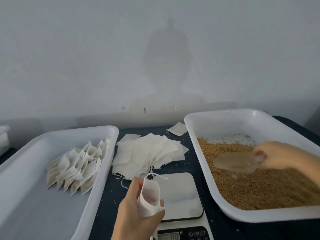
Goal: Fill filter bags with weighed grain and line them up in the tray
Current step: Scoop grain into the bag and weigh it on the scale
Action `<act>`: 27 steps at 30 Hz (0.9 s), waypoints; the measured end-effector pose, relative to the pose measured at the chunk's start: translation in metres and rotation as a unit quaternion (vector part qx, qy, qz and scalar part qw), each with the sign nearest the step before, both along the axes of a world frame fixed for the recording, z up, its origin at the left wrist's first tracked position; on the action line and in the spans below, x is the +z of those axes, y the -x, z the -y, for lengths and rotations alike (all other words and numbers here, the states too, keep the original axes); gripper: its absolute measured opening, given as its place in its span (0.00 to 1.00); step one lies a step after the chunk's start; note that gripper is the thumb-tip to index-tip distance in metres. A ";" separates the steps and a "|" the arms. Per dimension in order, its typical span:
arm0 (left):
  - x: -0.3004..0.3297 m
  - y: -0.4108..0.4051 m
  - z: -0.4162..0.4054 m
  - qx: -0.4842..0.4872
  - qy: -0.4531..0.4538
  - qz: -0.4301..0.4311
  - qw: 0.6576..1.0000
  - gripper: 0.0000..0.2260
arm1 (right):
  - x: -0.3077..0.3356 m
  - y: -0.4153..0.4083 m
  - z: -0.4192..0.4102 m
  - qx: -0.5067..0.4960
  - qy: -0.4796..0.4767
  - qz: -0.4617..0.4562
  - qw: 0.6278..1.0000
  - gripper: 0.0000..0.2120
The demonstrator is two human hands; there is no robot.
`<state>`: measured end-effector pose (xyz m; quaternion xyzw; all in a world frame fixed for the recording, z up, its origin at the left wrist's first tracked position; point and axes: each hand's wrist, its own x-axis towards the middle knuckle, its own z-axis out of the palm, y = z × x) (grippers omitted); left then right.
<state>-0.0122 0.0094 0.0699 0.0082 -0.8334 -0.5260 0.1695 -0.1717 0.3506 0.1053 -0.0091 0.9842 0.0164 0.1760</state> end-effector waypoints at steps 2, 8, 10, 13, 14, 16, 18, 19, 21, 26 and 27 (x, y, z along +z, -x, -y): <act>0.000 0.001 0.000 -0.004 0.001 -0.001 1.000 0.15 | 0.011 0.005 -0.029 -0.014 -0.059 -0.065 0.996 0.14; -0.002 0.005 -0.005 0.006 0.004 0.004 1.000 0.15 | -0.009 0.028 -0.107 -0.016 -0.262 -0.095 0.960 0.07; -0.003 0.005 -0.007 0.004 0.000 0.009 1.000 0.15 | -0.019 0.021 -0.112 -0.020 -0.264 -0.085 0.961 0.01; -0.005 0.005 -0.008 -0.008 0.000 0.011 1.000 0.15 | -0.006 0.000 -0.090 -0.018 -0.183 0.012 0.983 0.12; -0.005 0.005 -0.008 -0.012 0.000 0.010 1.000 0.15 | -0.002 -0.006 -0.080 0.002 -0.155 0.027 0.987 0.12; -0.006 0.004 -0.007 -0.015 0.002 0.009 1.000 0.14 | -0.001 -0.015 -0.058 0.020 -0.066 0.044 0.997 0.08; -0.006 0.004 -0.005 -0.013 0.003 0.010 1.000 0.14 | -0.006 -0.021 -0.037 0.035 0.037 0.075 0.996 0.07; -0.006 0.004 -0.005 -0.013 0.005 0.011 1.000 0.14 | -0.010 -0.023 -0.031 0.034 0.081 0.088 0.992 0.08; -0.006 0.003 -0.004 -0.011 0.009 0.009 1.000 0.14 | -0.013 -0.026 -0.022 0.029 0.147 0.098 0.984 0.11; -0.007 0.001 0.002 -0.001 0.004 0.009 1.000 0.14 | -0.021 -0.027 -0.031 -0.010 0.285 0.047 0.957 0.14; -0.007 0.002 0.002 -0.001 0.002 0.010 1.000 0.14 | -0.023 -0.026 -0.035 -0.021 0.305 0.046 0.951 0.15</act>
